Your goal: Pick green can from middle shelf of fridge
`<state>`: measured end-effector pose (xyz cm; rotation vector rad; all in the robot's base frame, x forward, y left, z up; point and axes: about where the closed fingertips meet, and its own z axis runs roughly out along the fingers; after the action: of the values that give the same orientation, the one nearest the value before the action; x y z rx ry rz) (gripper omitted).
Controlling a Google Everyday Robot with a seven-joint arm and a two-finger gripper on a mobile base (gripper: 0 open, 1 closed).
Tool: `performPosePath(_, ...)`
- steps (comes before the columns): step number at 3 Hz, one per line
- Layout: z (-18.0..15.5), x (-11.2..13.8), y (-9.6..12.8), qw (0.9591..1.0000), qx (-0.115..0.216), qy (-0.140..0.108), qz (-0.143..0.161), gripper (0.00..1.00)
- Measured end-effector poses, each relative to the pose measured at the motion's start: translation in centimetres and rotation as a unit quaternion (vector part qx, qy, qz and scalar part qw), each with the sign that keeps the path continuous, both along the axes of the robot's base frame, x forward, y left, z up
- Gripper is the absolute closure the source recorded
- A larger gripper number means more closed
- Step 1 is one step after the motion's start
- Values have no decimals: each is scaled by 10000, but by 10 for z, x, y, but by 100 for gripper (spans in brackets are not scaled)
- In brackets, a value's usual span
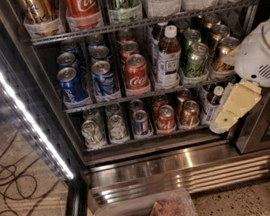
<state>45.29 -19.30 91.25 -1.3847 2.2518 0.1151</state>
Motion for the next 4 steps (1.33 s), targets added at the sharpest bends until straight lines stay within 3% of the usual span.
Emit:
performPosePath(1, 1, 0, 0, 10000, -5, -13, 3, 0)
performPosePath(2, -5, 2, 5, 9993, 345, -113, -17, 0)
performPosePath(3, -36, 10, 10, 9920, 1209, -187, -306, 0)
performPosePath(4, -62, 28, 15, 9737, 2106, -430, -755, 0)
